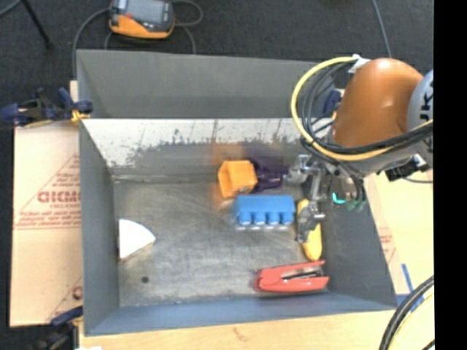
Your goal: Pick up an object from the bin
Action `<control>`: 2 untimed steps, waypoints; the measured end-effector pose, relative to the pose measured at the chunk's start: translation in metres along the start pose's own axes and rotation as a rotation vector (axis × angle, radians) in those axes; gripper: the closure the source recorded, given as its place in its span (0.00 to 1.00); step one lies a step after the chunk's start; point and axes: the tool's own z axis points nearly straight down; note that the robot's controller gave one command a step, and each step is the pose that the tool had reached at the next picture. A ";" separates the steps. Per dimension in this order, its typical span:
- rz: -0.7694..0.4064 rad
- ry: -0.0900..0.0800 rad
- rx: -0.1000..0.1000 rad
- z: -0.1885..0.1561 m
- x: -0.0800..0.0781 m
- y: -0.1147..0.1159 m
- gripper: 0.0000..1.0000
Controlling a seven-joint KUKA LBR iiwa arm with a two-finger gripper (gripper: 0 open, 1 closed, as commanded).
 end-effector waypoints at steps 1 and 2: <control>-0.001 -0.008 0.001 -0.004 -0.001 0.000 0.00; 0.037 -0.018 0.000 0.034 -0.020 0.007 0.00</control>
Offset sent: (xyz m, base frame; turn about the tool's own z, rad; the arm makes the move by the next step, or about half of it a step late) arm 0.0557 0.0262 -0.1461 0.1354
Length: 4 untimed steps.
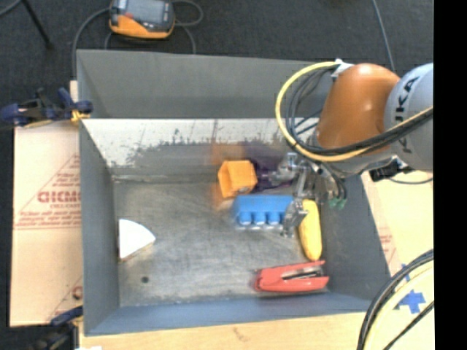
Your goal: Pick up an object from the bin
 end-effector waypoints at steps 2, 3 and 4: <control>0.008 0.002 0.003 0.088 -0.006 -0.058 1.00; -0.019 0.018 0.000 0.048 -0.008 -0.058 1.00; 0.002 -0.006 0.002 0.032 -0.008 -0.059 1.00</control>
Offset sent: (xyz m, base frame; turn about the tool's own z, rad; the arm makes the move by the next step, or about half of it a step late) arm 0.0000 0.0000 0.0000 0.0000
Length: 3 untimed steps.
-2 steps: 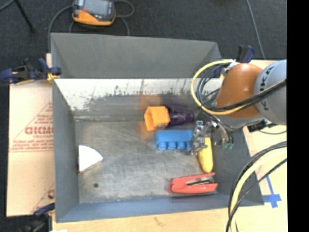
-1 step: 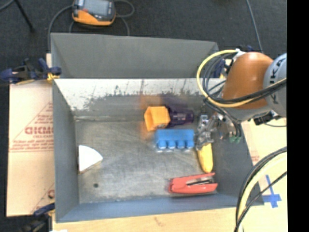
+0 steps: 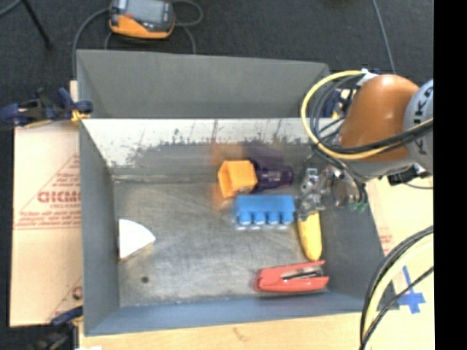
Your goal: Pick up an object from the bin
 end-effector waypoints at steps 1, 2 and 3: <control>0.000 0.033 -0.004 0.003 0.004 0.000 1.00; -0.006 0.019 -0.002 -0.062 -0.002 -0.007 1.00; 0.004 0.019 -0.003 -0.123 0.001 0.002 1.00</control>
Offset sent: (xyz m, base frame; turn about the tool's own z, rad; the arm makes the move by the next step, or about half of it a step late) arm -0.0014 -0.0382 0.3196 -0.0158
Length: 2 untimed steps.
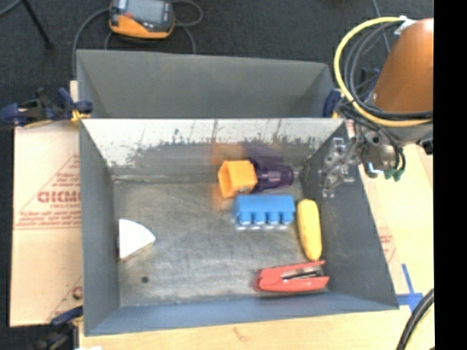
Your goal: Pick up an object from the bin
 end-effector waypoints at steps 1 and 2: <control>-0.006 -0.019 0.003 0.011 -0.008 0.000 1.00; -0.057 -0.002 0.000 0.093 0.012 0.034 0.00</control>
Offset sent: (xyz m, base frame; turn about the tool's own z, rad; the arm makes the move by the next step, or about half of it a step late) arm -0.0112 0.0353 -0.0932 -0.0552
